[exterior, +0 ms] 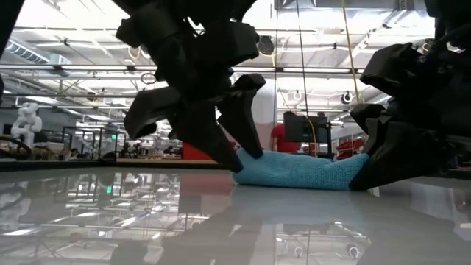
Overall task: Roll towel into tight, uniform cylinder
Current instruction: Roll the blue towel
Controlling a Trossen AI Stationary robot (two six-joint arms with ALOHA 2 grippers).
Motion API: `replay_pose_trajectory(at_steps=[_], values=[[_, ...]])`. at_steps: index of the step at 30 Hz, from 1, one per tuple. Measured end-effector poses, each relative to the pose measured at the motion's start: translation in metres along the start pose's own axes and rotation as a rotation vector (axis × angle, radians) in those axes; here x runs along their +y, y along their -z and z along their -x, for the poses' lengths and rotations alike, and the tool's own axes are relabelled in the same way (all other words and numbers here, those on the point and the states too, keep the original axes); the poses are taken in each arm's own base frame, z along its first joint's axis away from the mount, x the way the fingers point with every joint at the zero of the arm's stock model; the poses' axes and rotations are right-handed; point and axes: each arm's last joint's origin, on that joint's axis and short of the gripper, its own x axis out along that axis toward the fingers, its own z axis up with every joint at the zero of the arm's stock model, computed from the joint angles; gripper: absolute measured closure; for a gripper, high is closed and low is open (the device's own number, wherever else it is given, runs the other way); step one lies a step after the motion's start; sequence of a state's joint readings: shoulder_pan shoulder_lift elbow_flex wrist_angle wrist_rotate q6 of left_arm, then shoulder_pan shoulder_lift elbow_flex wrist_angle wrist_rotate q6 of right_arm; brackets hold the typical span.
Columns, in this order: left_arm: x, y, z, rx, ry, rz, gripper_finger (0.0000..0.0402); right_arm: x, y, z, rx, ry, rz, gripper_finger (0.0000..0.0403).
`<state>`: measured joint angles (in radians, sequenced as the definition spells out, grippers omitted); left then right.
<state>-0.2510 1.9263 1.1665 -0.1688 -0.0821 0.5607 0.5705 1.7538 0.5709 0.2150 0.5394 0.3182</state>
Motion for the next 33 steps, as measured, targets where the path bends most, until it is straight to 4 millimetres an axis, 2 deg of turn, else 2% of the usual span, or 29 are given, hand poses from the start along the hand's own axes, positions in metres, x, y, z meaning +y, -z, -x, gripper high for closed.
replay_pose_trajectory(at_steps=[4,11,15,25,33], values=[[-0.002,-0.001,-0.001,-0.024,-0.016,-0.045,0.0202,0.000,0.000,0.000,0.001,-0.004,-0.011,0.0381],[-0.001,0.000,-0.001,0.019,-0.080,-0.059,0.0142,0.000,0.000,0.000,0.002,-0.006,-0.015,0.0381],[-0.001,0.003,-0.001,0.064,-0.098,-0.080,0.0138,0.000,0.000,0.000,0.002,-0.007,-0.015,0.0381],[-0.002,0.017,-0.022,0.082,0.007,-0.093,0.0191,0.000,0.000,0.000,0.001,-0.008,-0.023,0.0380],[0.008,0.026,-0.028,0.068,0.032,-0.091,0.0283,0.000,-0.001,0.001,-0.002,-0.013,-0.034,0.0380]])
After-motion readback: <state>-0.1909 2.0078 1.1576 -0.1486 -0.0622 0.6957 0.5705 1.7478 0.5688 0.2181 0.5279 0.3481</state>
